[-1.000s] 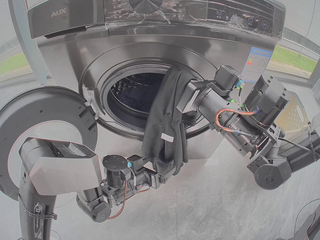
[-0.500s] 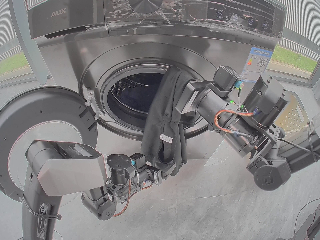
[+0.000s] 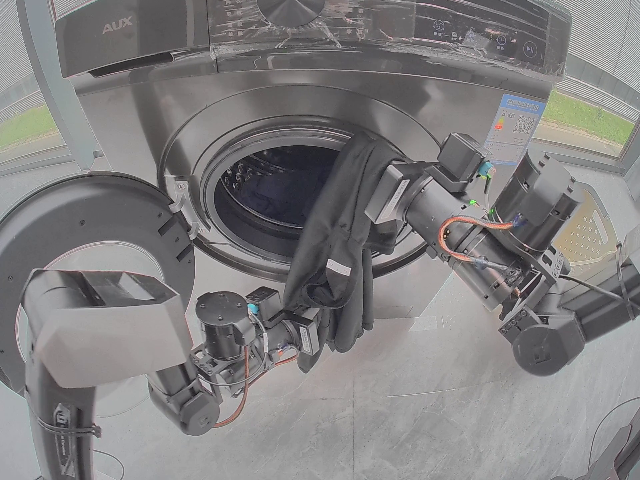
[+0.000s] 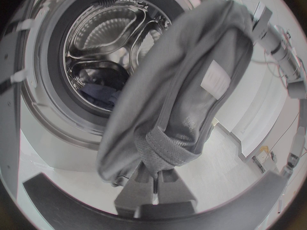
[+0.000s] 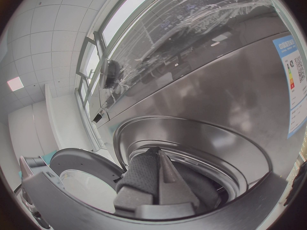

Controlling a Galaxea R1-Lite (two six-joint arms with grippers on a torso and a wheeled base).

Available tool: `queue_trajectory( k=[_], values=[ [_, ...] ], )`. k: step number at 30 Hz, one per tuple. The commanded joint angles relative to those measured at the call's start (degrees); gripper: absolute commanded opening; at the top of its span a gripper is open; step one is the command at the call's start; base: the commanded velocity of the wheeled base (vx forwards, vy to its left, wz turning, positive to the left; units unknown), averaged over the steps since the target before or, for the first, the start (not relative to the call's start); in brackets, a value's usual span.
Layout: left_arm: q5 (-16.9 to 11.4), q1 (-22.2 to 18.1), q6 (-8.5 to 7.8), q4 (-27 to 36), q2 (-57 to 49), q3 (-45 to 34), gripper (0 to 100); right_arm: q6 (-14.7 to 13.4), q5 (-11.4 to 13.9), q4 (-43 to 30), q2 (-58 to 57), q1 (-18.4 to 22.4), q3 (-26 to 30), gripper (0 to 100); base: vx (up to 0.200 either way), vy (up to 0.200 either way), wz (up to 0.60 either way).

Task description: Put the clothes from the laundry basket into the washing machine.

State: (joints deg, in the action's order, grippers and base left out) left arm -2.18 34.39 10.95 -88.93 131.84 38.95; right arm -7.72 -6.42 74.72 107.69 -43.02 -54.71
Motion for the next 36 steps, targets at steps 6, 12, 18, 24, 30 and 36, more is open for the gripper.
queue_trajectory(
  k=[6, 12, 18, 24, 30, 36],
  values=[
    [-1.42, -0.55, 0.21, 0.07, -27.34, -20.76, 0, -1.69, 1.15, 0.08, -7.67, 5.93, 11.29, 0, 0.0, 0.0, 0.0],
    [-6.26, -4.59, 0.48, 0.16, -36.66, -24.1, 0, -7.05, 4.58, 0.69, -13.47, 6.19, 23.25, 0, 0.0, 0.0, 0.0],
    [-13.99, -11.8, 1.53, 0.25, -41.49, -21.63, 0, -9.51, 10.56, 3.15, -14.44, 11.73, 27.47, 0, 0.0, 0.0, 0.0],
    [-15.04, -14.79, 2.15, 0.25, -41.31, -17.59, 0, -9.33, 11.35, 3.95, -12.24, 14.28, 26.67, 0, 0.0, 0.0, 0.0],
    [-14.43, -15.49, 2.32, 0.25, -40.87, -14.87, 0, -9.16, 11.17, 4.12, -11.36, 16.13, 26.59, 0, 0.0, 0.0, 0.0],
    [-13.55, -14.88, 1.8, 0.25, -40.61, -15.39, 0, -5.64, 9.94, 4.39, -8.46, 16.83, 23.69, 0, 0.0, 0.0, 0.0]
  ],
)
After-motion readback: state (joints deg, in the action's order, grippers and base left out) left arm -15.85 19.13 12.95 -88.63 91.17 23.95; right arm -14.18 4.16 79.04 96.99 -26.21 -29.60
